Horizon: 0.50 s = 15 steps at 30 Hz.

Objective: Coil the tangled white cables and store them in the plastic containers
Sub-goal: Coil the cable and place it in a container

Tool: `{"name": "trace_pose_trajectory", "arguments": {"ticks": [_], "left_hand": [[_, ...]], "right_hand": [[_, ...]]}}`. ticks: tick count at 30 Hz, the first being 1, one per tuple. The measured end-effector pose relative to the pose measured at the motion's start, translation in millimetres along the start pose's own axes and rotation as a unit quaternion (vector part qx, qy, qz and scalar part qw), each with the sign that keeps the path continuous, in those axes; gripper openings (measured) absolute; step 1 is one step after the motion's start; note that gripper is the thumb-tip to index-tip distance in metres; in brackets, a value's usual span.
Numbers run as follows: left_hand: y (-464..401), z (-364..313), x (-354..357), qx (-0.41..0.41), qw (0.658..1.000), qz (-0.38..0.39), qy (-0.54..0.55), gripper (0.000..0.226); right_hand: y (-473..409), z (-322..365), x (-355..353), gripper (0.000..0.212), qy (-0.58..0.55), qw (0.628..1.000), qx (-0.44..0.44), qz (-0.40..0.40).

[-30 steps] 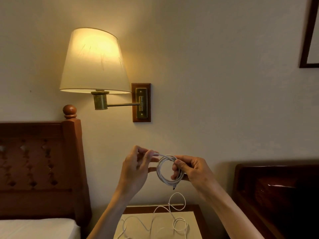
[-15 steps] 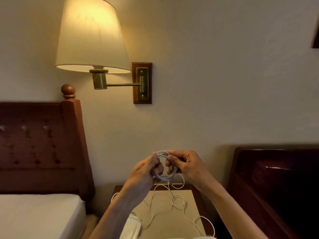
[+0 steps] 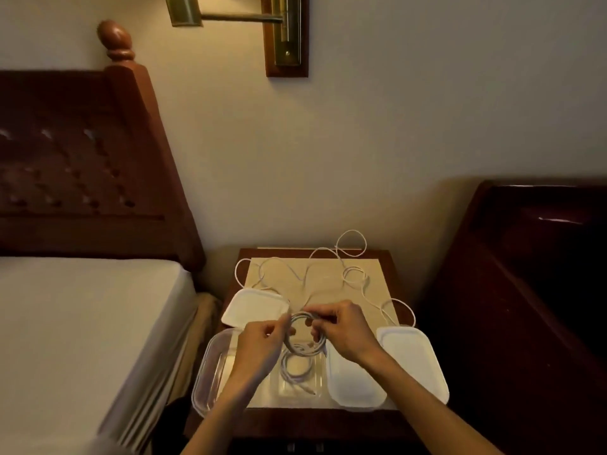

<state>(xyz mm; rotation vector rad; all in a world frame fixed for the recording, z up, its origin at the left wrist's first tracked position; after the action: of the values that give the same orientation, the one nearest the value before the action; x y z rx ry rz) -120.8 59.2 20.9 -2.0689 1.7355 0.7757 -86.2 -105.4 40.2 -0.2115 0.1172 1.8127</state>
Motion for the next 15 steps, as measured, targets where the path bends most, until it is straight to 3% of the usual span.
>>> {"name": "trace_pose_trajectory", "arguments": {"ticks": [4,7,11,15], "left_hand": [[22.0,42.6,3.7,0.037,0.988,-0.087,-0.126,0.018],[39.1,48.3,10.3,0.121,0.964,-0.141,-0.192,0.012],[49.3,59.6,29.6,0.198,0.936,-0.140,-0.255,0.010],[53.5,66.9,48.8,0.245,0.916,-0.114,-0.297,0.008]], "right_hand": [[-3.6,-35.8,27.2,0.033,0.078,0.993,0.052,0.077],[-15.5,-47.4,41.7,0.038,0.159,0.978,0.055,0.122],[-26.4,-64.8,55.5,0.039,0.238,0.954,0.049,0.173],[-29.5,-72.2,63.5,0.030,0.287,0.942,0.007,0.172]]}}
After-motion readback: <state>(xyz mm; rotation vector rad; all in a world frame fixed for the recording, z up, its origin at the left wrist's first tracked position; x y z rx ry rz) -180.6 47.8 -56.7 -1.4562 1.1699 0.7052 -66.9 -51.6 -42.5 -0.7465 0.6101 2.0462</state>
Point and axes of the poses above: each hand's wrist, its own y-axis away from the middle knuckle, its own x-axis out of the palm, z = x × y, the point moved 5 cm from there along -y, towards the middle knuckle, and after that the axes turned 13 degrees about -y, right-handed, at the moved point
